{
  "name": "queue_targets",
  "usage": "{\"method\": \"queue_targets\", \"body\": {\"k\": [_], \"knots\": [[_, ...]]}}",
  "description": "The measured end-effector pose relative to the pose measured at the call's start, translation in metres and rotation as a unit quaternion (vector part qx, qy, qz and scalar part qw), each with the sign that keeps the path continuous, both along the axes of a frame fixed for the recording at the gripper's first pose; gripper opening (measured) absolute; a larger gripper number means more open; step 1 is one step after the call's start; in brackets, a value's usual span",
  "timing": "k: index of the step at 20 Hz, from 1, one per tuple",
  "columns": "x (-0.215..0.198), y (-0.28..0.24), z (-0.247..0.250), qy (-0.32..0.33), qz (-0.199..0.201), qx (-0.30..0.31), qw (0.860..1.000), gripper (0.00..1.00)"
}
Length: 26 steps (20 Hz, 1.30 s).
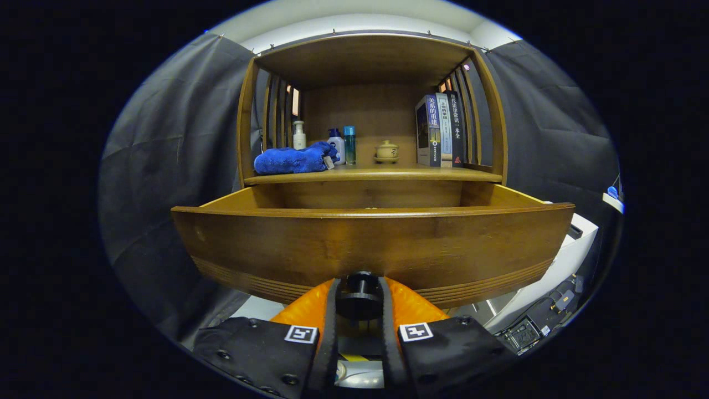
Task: Pull open the drawer, take out the items inside it, and place them on the countertop above the cabinet.
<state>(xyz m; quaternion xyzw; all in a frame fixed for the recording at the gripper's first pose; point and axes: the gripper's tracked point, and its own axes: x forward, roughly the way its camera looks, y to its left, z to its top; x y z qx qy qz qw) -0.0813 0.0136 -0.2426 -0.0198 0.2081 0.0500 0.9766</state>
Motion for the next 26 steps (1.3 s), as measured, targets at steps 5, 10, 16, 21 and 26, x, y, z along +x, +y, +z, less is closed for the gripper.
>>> {"method": "queue_targets", "body": {"k": [5, 10, 16, 21, 26], "knots": [[-0.001, 0.0, -0.001, -0.003, 0.002, -0.01, 1.0, 0.46], [0.0, 0.003, 0.003, -0.02, 0.007, -0.013, 1.0, 0.51], [-0.014, 0.022, 0.023, -0.052, 0.04, -0.012, 0.998, 0.91], [-0.002, 0.028, 0.098, -0.135, 0.055, 0.017, 0.989, 0.98], [0.059, 0.015, 0.201, -0.225, 0.043, -0.001, 0.973, 0.98]]}}
